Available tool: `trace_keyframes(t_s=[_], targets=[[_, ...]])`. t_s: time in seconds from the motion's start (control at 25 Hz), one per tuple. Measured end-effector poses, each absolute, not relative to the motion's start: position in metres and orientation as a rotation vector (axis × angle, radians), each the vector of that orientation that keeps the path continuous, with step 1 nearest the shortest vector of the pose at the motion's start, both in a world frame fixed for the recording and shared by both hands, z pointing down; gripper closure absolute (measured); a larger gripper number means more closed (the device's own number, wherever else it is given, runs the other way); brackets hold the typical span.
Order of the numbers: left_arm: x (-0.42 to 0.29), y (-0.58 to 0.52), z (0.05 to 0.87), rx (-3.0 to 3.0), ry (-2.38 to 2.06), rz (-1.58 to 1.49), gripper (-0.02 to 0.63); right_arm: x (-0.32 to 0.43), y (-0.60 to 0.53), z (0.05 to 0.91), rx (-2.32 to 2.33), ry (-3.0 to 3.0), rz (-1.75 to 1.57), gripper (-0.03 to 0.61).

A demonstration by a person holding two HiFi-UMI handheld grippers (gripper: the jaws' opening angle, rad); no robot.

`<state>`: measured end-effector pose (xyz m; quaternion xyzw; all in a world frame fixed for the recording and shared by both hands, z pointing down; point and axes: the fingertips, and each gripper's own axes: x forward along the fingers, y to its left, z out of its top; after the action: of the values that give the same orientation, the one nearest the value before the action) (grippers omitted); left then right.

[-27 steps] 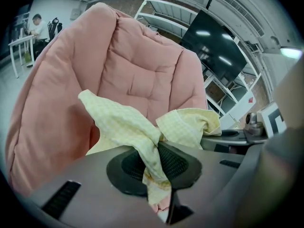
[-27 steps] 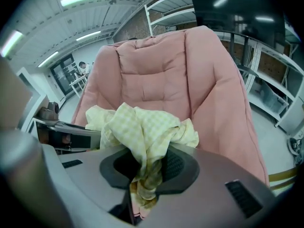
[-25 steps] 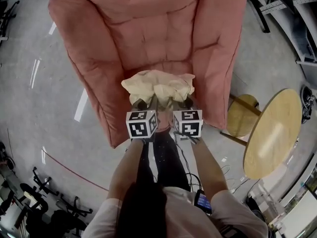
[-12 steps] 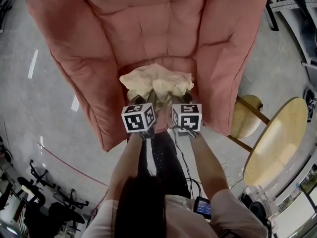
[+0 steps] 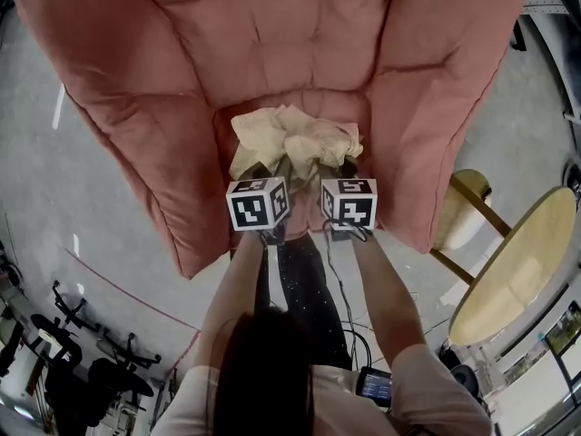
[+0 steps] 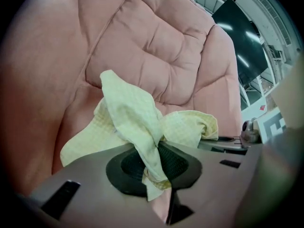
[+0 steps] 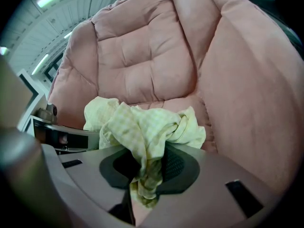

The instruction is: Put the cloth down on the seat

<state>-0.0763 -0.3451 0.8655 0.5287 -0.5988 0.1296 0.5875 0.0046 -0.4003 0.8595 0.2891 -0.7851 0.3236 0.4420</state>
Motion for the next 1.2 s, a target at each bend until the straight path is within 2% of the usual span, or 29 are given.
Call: trace_keyframes(t_s=[0.52, 0.72, 0.84, 1.0, 1.2], targets=[[-0.08, -0.347, 0.886, 1.194, -1.423, 0.272, 0.534, 0.003, -0.403, 0.886, 0.753, -1.915, 0.898, 0.455], [-0.067, -0.352, 0.874, 1.181, -1.43, 0.343, 0.524, 0.03, -0.41, 0.877, 0.814, -1.853, 0.925, 0.339], [-0.073, -0.341, 0.862, 1.177, -1.435, 0.372, 0.507, 0.028, -0.401, 0.865, 0.821, -1.835, 0.955, 0.302], [-0.076, -0.335, 0.852, 1.176, -1.433, 0.385, 0.459, 0.028, -0.4, 0.852, 0.831, -1.848, 0.974, 0.277], [-0.079, -0.332, 0.826, 1.188, -1.437, 0.374, 0.448, 0.025, -0.398, 0.821, 0.859, -1.883, 0.997, 0.27]])
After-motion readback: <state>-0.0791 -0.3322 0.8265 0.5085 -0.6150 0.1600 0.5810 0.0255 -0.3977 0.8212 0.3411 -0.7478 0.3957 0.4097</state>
